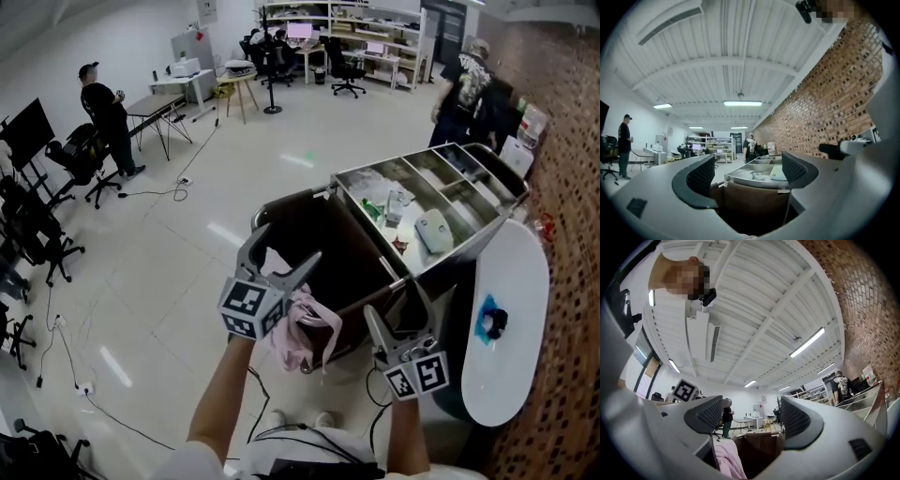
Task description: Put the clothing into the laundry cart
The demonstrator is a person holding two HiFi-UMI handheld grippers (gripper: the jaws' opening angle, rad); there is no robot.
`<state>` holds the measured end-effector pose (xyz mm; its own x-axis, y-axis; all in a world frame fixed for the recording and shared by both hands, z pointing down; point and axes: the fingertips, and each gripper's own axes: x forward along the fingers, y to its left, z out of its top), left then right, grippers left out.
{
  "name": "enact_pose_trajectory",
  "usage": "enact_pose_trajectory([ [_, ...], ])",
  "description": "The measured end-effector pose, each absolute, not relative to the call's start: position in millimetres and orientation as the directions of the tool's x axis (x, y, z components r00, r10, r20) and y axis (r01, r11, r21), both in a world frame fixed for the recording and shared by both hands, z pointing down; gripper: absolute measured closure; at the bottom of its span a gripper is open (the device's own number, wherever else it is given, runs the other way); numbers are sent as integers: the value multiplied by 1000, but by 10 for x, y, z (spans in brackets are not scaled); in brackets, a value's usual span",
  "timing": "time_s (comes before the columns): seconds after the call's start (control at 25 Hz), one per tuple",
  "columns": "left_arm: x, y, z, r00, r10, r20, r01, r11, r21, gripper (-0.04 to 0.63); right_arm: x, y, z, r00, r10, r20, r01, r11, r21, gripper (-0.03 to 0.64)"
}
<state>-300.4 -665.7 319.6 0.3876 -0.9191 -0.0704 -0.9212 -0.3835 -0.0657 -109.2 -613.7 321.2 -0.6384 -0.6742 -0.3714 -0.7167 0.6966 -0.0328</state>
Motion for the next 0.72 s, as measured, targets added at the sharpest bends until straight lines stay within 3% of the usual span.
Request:
enact_pose_trajectory([
  [0.24,-3304,-6008,3333,293,-939,-182,-954,-301,17,189,-1288,-6135,3297,-623,-714,-320,-748,663,-22,216],
  [0.72,-3293,-5530,3572,294,-937,-187,-951,-307,42,194,-1588,-6045,3456,-622,-748,-232,-775,630,46,232],
])
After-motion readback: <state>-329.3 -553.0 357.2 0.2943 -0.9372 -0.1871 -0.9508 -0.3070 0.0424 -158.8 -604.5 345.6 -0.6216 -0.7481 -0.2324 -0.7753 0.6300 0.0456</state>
